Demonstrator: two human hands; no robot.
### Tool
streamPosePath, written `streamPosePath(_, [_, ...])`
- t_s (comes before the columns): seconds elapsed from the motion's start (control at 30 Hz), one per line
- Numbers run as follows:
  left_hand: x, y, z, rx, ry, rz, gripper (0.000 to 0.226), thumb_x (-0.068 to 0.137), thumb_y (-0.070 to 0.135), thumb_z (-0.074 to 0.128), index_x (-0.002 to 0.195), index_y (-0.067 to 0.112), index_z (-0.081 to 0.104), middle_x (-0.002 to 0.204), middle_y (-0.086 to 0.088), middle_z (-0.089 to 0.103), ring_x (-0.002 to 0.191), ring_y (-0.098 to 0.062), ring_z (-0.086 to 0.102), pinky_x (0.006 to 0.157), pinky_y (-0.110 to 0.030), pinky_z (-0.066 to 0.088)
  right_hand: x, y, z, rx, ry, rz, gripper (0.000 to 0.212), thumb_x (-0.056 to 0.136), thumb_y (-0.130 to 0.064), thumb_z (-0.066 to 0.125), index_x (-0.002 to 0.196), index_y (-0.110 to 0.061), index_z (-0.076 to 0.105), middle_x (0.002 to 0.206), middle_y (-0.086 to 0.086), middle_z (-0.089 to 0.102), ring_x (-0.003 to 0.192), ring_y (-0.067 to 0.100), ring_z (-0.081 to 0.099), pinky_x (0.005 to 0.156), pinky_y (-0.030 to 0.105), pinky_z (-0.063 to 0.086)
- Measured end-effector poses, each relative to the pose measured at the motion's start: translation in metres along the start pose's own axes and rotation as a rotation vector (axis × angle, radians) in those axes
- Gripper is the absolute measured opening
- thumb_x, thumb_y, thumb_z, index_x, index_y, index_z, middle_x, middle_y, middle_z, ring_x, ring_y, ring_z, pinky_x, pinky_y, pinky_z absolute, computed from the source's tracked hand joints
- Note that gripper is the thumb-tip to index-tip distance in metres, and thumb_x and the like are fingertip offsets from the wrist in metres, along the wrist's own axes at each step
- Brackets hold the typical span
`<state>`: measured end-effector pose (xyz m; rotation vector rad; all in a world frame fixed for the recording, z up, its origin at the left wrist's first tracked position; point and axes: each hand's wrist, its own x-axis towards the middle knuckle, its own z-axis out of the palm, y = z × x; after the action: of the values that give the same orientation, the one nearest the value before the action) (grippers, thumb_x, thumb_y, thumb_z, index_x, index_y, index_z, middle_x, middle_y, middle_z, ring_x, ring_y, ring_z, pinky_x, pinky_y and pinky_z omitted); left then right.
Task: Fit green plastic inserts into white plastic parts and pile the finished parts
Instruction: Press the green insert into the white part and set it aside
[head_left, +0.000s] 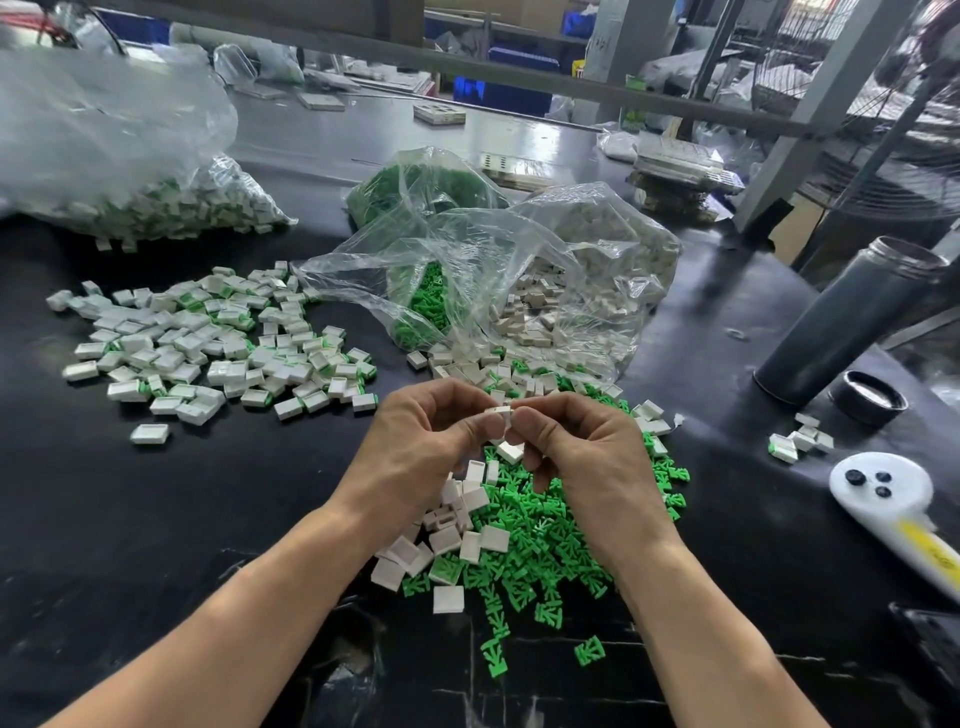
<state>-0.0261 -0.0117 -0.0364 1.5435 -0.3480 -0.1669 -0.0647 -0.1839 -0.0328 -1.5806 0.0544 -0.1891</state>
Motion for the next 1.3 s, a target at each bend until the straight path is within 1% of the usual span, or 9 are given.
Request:
streamPosePath(0.1, [0.0005,0.0012,0.0006,-0.010,-0.001,-0.001,0.007,0.090,0.014,0.076,0.094,0.009,0.073,0.073,-0.001,0.072,0.062,-0.014,0.058,0.057,-0.027,0.051,-0.0001,-0.0004,0.0004,0.024,0.016,0.000,0.006,0.091,-0.013,0.076,0.087,-0.015,0.080,0.073,0.009,0.072,0.059,0.016,0.058,0.048,0.026,0.048])
streamPosePath(0.27, [-0.0001,0.0023,-0.0001,-0.009,-0.001,-0.003,0.006,0.090,0.013,0.076,0.094,0.010,0.074,0.076,-0.010,0.072,0.064,-0.021,0.057,0.057,-0.027,0.051,-0.0007,-0.0012,0.0007,0.019,0.028,-0.008,0.004,0.089,-0.013,0.078,0.085,-0.014,0.079,0.073,0.013,0.071,0.058,0.016,0.057,0.047,0.026,0.048])
streamPosePath(0.4, [-0.0003,0.0022,-0.0012,-0.012,-0.004,-0.019,0.003,0.090,0.015,0.077,0.092,0.013,0.076,0.077,-0.004,0.073,0.068,-0.022,0.059,0.059,-0.026,0.052,-0.0009,-0.0028,0.0009,-0.007,0.025,-0.009,0.006,0.088,-0.010,0.078,0.084,-0.015,0.080,0.076,0.021,0.071,0.058,0.016,0.057,0.047,0.025,0.048])
streamPosePath(0.53, [-0.0007,0.0021,-0.0011,0.033,-0.012,-0.007,0.002,0.090,0.016,0.077,0.092,0.016,0.076,0.075,-0.002,0.074,0.065,-0.018,0.059,0.059,-0.024,0.052,-0.0013,-0.0040,0.0014,-0.021,0.006,-0.010,0.006,0.086,-0.011,0.080,0.082,-0.016,0.081,0.074,0.019,0.071,0.058,0.016,0.056,0.048,0.027,0.048])
streamPosePath(0.63, [-0.0015,0.0034,-0.0010,0.068,-0.001,0.017,0.003,0.089,0.012,0.077,0.090,0.015,0.077,0.073,-0.002,0.074,0.062,-0.015,0.060,0.057,-0.022,0.051,-0.0016,-0.0035,0.0015,-0.041,-0.002,-0.017,0.011,0.087,-0.008,0.079,0.081,-0.017,0.080,0.071,0.009,0.072,0.057,0.014,0.057,0.048,0.026,0.048])
streamPosePath(0.8, [-0.0021,0.0041,-0.0013,0.130,0.029,0.047,0.009,0.087,0.007,0.078,0.086,0.016,0.078,0.073,-0.004,0.075,0.064,-0.018,0.066,0.062,-0.030,0.057,-0.0014,-0.0017,0.0012,-0.101,-0.015,-0.017,0.014,0.088,-0.007,0.079,0.082,-0.019,0.079,0.074,0.015,0.072,0.058,0.014,0.058,0.050,0.025,0.048])
streamPosePath(1.0, [-0.0029,0.0039,-0.0035,0.179,0.032,0.061,0.011,0.086,0.004,0.079,0.085,0.016,0.079,0.073,-0.011,0.073,0.068,-0.035,0.068,0.062,-0.035,0.058,-0.0030,-0.0013,0.0009,-0.129,-0.033,-0.016,0.018,0.088,-0.006,0.079,0.082,-0.022,0.080,0.073,0.014,0.071,0.058,0.012,0.058,0.051,0.025,0.049])
streamPosePath(1.1, [-0.0023,0.0050,-0.0029,0.157,0.043,0.059,0.013,0.087,0.004,0.078,0.085,0.017,0.080,0.074,-0.006,0.075,0.068,-0.030,0.069,0.061,-0.031,0.058,-0.0033,-0.0020,0.0021,-0.074,-0.024,-0.009,0.016,0.087,-0.003,0.079,0.082,-0.018,0.081,0.072,0.012,0.072,0.057,0.014,0.057,0.050,0.025,0.049])
streamPosePath(1.3, [-0.0019,0.0056,-0.0033,0.130,0.041,0.054,0.011,0.086,0.004,0.079,0.085,0.014,0.080,0.073,-0.008,0.075,0.061,-0.018,0.065,0.056,-0.024,0.055,-0.0044,-0.0028,0.0025,-0.040,-0.009,0.006,0.009,0.084,-0.006,0.081,0.085,-0.015,0.082,0.075,0.012,0.074,0.058,0.016,0.059,0.051,0.026,0.051])
